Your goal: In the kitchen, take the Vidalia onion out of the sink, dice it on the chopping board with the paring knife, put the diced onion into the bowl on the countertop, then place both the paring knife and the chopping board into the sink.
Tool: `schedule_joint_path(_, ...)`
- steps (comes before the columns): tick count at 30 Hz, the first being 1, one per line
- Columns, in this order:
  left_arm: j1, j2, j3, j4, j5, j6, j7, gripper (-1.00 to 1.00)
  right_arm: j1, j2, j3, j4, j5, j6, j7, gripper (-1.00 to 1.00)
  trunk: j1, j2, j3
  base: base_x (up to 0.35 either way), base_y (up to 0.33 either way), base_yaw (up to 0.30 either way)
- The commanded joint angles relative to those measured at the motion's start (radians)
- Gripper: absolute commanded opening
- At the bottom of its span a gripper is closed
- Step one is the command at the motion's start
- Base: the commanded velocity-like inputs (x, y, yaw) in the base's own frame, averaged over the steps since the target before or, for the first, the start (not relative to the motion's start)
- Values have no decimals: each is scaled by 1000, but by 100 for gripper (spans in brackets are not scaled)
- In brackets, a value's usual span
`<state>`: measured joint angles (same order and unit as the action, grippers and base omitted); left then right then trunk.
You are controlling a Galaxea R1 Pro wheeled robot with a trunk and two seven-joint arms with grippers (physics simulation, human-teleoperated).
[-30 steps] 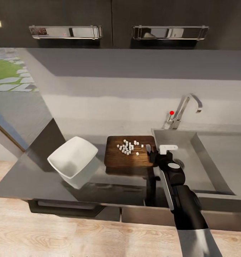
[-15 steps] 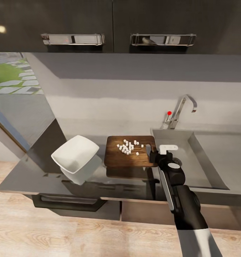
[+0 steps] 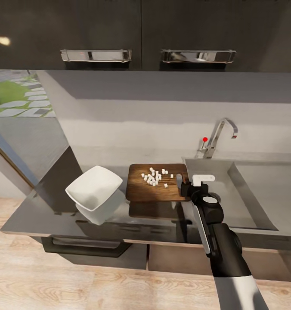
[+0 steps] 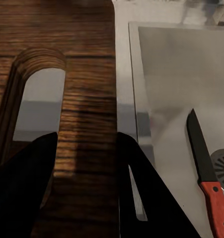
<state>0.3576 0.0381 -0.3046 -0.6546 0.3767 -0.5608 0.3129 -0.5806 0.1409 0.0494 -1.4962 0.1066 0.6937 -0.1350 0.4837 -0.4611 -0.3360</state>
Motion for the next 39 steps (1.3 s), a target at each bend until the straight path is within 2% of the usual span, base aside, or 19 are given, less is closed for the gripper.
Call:
schedule_joint_path(1, 0, 2, -8, -2, 5, -2, 10, 100, -1, 0, 1, -1, 10, 7, 0, -100, 1, -2, 0, 0, 16, 0)
schedule_joint_path(39, 0, 2, -8, -2, 7, -2, 9, 100, -1, 0, 1, -2, 10, 7, 0, -100, 1, -2, 62, 0, 39, 0)
